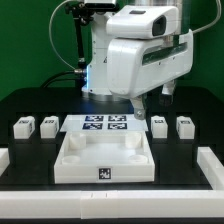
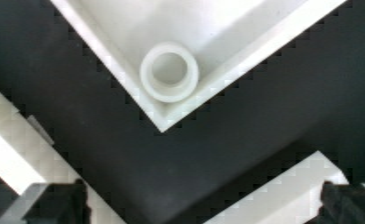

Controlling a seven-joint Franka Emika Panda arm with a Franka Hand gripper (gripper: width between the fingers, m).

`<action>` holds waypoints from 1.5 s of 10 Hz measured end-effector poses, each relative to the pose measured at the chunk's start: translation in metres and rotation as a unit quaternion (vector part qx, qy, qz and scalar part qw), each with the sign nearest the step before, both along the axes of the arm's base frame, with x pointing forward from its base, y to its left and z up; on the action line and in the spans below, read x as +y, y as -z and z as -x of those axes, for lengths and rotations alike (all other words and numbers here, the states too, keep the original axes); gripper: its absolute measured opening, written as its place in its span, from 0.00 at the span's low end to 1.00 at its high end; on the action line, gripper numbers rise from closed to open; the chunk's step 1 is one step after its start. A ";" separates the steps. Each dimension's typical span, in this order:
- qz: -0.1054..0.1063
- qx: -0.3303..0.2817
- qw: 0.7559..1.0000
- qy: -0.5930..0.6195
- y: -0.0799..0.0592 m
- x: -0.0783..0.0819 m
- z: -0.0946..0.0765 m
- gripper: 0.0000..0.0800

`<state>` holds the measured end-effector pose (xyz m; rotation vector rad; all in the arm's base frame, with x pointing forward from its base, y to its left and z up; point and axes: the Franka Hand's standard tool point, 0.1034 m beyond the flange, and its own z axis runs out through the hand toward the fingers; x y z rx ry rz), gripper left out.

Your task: Assemble one leg

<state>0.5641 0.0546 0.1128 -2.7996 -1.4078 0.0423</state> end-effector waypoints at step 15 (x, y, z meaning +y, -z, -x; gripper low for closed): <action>-0.032 0.018 0.948 -0.317 0.097 -0.075 0.126 0.81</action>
Offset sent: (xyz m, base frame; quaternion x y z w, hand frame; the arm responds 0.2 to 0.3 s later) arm -0.0878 -0.0402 -0.0371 0.0006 0.0419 -0.3291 0.9433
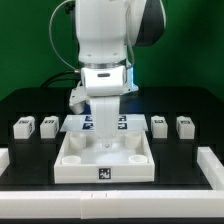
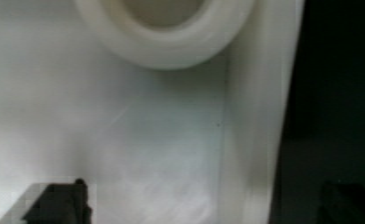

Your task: Assemble one leg

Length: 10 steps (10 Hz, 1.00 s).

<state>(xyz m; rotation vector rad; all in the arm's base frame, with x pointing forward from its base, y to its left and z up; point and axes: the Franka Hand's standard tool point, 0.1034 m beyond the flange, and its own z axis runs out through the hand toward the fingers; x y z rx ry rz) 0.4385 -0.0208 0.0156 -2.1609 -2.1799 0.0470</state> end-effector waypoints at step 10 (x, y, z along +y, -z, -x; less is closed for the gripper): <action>0.000 -0.001 1.000 0.001 0.001 -0.001 0.000 0.07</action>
Offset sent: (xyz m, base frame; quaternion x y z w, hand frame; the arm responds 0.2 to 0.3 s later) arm 0.0000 0.0000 0.0000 0.0000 0.0000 0.0000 1.0000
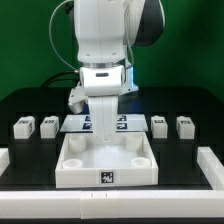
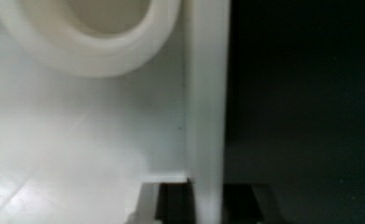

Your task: Assemble one leg

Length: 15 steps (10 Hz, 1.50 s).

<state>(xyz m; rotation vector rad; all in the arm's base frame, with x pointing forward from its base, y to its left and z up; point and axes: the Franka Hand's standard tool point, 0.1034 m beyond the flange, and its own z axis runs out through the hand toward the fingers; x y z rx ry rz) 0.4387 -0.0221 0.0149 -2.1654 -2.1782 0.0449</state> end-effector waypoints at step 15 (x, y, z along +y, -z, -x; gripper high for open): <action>-0.027 -0.032 0.999 0.022 0.000 0.088 -0.064 0.08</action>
Offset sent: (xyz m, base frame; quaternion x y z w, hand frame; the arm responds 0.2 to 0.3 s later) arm 0.0286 0.0734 -0.0134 0.0040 0.0327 0.0231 0.9992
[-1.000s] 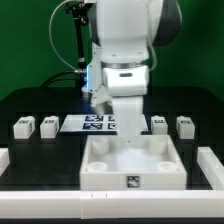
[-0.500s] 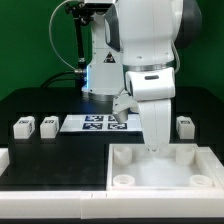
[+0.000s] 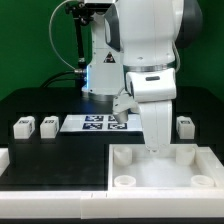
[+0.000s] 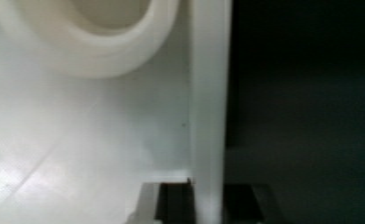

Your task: Assemble one leg

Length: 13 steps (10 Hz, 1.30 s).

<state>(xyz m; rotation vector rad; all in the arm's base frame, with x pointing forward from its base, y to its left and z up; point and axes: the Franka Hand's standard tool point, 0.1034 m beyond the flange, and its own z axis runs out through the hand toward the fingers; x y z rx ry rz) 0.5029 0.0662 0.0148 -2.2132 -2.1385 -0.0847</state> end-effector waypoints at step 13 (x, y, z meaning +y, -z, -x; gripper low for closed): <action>0.011 -0.018 0.997 0.081 -0.044 0.012 0.014 0.81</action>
Offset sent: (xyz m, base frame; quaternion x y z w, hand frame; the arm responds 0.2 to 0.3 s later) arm 0.0000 0.0000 0.0000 0.0000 0.0000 0.0000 1.0000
